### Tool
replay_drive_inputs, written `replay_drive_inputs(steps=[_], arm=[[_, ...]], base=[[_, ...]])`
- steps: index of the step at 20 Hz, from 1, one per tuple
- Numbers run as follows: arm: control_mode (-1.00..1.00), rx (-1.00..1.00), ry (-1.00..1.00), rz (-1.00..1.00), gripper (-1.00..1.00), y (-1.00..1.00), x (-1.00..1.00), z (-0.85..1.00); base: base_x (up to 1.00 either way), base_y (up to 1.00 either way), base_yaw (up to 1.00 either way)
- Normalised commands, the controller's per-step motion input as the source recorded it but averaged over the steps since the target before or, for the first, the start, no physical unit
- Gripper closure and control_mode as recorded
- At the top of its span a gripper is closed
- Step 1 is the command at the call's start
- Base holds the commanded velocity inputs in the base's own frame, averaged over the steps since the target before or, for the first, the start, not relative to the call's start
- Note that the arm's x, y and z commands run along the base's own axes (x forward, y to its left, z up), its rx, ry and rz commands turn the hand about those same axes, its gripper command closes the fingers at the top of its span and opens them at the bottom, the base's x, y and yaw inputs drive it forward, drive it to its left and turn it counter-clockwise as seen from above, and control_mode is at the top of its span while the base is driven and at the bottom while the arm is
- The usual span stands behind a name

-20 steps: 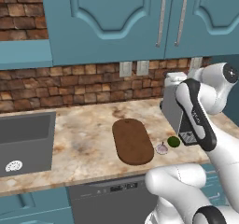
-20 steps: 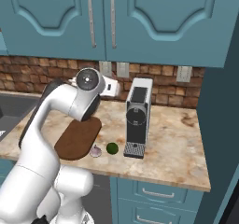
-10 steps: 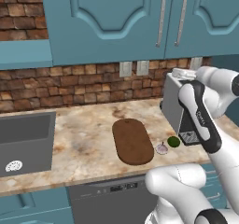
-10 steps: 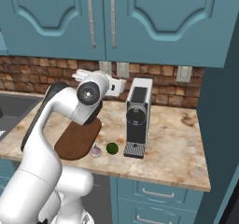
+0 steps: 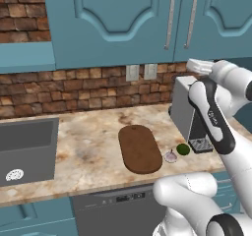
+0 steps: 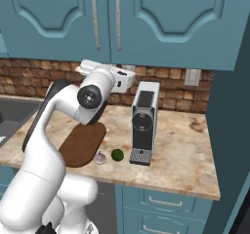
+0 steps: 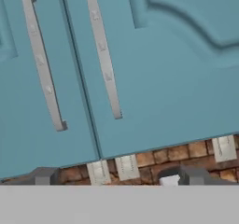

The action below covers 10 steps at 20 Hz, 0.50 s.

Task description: Open the cabinet. Place the bowl and condiment on the counter. Then place the lime and garlic on the cutting board.

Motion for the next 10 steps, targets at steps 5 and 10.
replay_drive_inputs(steps=[5, 10], arm=[[-1.00, 0.00, -0.10, -0.06, -1.00, 0.00, 0.00, 0.25], [-1.00, 0.00, -0.04, -0.03, -1.00, 0.00, 0.00, 0.17]], base=[[0.00, 0.00, 0.00], [0.00, 0.00, 0.00]])
